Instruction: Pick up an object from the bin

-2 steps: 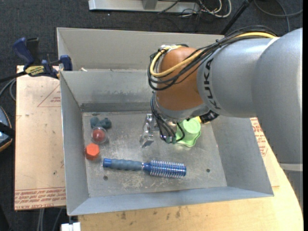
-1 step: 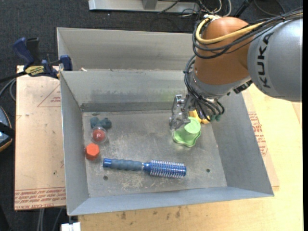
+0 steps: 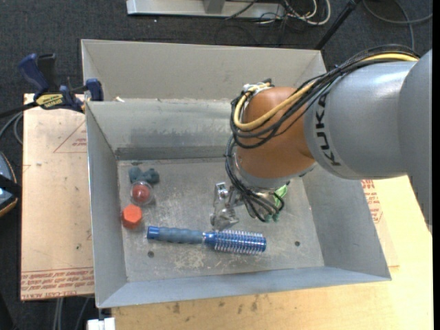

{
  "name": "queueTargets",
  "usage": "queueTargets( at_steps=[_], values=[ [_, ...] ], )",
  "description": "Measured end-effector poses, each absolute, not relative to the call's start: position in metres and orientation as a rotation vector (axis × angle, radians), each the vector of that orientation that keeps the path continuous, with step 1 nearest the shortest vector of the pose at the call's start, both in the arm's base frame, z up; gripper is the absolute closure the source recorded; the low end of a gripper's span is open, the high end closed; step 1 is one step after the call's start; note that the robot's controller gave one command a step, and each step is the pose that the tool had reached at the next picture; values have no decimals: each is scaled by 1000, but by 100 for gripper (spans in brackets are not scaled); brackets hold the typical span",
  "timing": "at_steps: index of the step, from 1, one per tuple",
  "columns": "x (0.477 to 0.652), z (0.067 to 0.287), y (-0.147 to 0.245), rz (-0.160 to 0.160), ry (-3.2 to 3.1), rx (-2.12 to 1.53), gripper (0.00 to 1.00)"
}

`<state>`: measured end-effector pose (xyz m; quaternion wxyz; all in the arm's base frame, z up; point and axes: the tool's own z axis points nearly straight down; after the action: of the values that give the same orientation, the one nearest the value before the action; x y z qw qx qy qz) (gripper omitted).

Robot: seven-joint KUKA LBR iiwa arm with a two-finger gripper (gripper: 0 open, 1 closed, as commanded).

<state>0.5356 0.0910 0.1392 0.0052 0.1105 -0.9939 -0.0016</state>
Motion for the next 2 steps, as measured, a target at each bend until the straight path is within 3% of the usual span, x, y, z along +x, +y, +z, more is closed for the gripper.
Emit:
queueTargets(
  at_steps=[1, 2],
  values=[
    [607, 73, 67, -7, -3118, 367, 100],
    [619, 206, 70, 2, -2881, 1276, 100]
  ],
)
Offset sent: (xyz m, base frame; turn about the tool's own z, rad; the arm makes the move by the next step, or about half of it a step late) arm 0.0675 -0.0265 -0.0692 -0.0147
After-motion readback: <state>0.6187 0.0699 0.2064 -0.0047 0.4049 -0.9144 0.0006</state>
